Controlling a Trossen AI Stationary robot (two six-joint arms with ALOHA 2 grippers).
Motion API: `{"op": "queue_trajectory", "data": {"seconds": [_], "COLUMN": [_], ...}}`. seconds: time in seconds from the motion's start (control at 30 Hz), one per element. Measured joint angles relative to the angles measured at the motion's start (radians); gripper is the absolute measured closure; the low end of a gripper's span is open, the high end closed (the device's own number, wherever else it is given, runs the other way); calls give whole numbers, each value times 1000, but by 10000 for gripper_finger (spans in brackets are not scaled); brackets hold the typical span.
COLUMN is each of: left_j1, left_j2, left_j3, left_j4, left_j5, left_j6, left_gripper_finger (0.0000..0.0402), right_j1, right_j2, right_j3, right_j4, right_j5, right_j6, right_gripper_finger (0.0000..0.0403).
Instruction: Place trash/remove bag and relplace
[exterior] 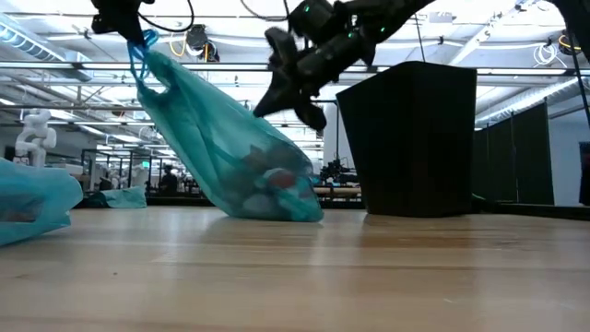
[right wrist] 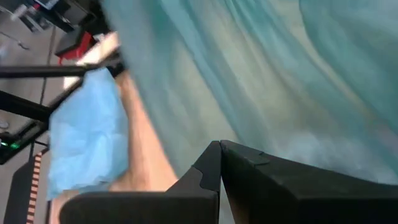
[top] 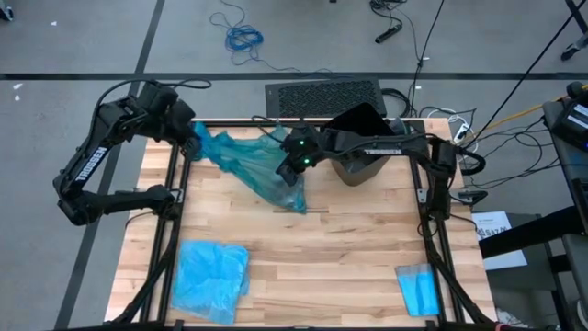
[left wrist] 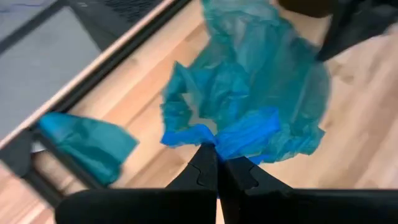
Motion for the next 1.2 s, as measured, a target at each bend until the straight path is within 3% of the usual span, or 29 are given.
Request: {"op": "queue_trajectory", "data": {"seconds": [0.17,0.47,0.73,1.2], "left_j1": [0,0,0,0], "left_j2": [0,0,-2,-5], "left_j3": [0,0,0,0], "left_j4": [44,335,479,511], "left_j5": [127,426,527,607], "left_j6": [-11,-152,-229,-232], "left_gripper_finger": [402,402,401,402], "right_j1": [6,11,-3,-1], "right_j2": [61,94,104,135], "right_j3": [0,0,1,1], "right_j4": [-4,-3,-34,-28], "right_j5": [0,-1,3,-3], "right_j6": [4,14,5,26], "right_gripper_finger": [403,403,403,403]}}
